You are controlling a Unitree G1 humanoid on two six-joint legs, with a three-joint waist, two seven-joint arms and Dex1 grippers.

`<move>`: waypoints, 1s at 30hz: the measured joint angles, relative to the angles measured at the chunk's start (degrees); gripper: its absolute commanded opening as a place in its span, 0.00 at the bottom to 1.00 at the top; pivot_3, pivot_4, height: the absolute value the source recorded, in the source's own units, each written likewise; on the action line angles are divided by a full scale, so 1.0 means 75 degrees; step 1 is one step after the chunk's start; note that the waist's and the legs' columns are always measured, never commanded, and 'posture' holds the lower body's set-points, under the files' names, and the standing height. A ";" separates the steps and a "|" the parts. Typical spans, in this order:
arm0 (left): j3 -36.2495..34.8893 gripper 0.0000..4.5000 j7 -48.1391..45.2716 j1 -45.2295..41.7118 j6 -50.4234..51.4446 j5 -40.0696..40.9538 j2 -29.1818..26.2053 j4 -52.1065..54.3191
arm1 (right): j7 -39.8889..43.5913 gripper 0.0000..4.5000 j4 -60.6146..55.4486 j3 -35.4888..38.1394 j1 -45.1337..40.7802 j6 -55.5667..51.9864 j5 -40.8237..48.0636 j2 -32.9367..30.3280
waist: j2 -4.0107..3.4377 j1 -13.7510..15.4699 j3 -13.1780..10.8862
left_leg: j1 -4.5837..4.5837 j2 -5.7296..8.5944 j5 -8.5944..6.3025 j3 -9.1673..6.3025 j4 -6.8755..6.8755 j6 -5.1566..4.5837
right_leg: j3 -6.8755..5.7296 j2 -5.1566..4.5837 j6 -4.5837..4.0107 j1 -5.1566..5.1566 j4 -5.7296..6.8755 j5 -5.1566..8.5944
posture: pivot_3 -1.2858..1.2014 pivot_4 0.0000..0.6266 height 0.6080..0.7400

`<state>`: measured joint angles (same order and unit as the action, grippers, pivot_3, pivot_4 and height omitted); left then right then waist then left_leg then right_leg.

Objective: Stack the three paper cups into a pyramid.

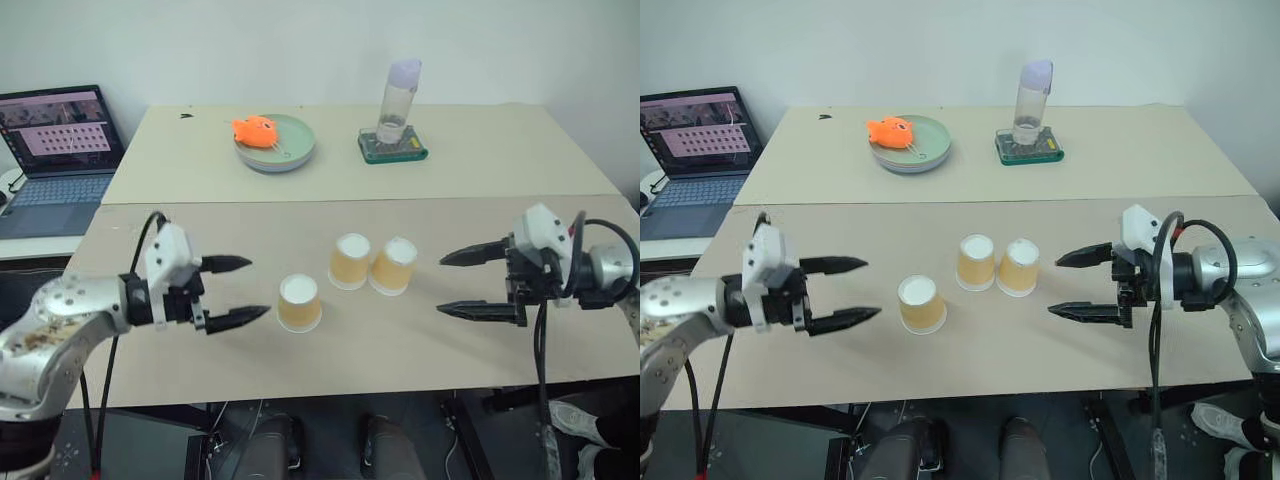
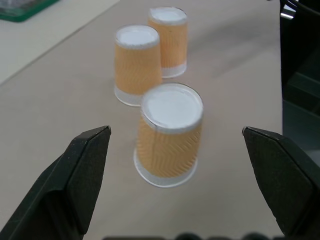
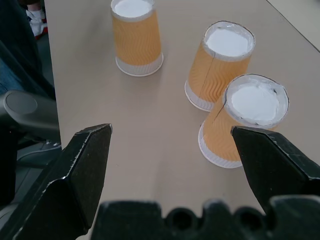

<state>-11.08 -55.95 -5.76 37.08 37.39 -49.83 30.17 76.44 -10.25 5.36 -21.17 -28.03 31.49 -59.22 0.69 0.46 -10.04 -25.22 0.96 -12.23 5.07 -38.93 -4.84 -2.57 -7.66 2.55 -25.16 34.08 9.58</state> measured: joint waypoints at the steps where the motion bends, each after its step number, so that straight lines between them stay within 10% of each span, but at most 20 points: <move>1: 0.0088 1.00 0.0044 0.0073 -0.0075 -0.0067 0.0057 0.0046 | 0.0027 1.00 0.0030 -0.0034 -0.0040 0.0016 -0.0001 0.0038 | 0.0000 0.0016 0.0000 | -0.0001 0.0000 0.0000 0.0000 0.0000 0.0000 | -0.0001 0.0000 0.0000 -0.0001 -0.0002 0.0000 | 0.52 0.24 1.00; 30: 0.2141 1.00 0.0163 -0.1236 -0.2284 -0.2105 0.1703 -0.1850 | -0.0600 1.00 0.1518 0.0960 0.0229 0.0576 -0.0443 0.0015 | 0.0001 0.0097 0.0000 | -0.0003 0.0013 -0.0006 0.0002 -0.0007 -0.0018 | -0.0011 -0.0027 0.0038 0.0010 -0.0001 -0.0026 | 0.52 0.24 1.00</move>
<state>4.98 -54.73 -15.03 19.95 21.60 -37.05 16.30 71.94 1.14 12.57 -19.45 -23.71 28.16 -59.11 0.70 1.19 -10.03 -25.24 1.06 -12.28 5.08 -38.99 -4.98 -2.65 -7.86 2.84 -25.08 34.08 9.39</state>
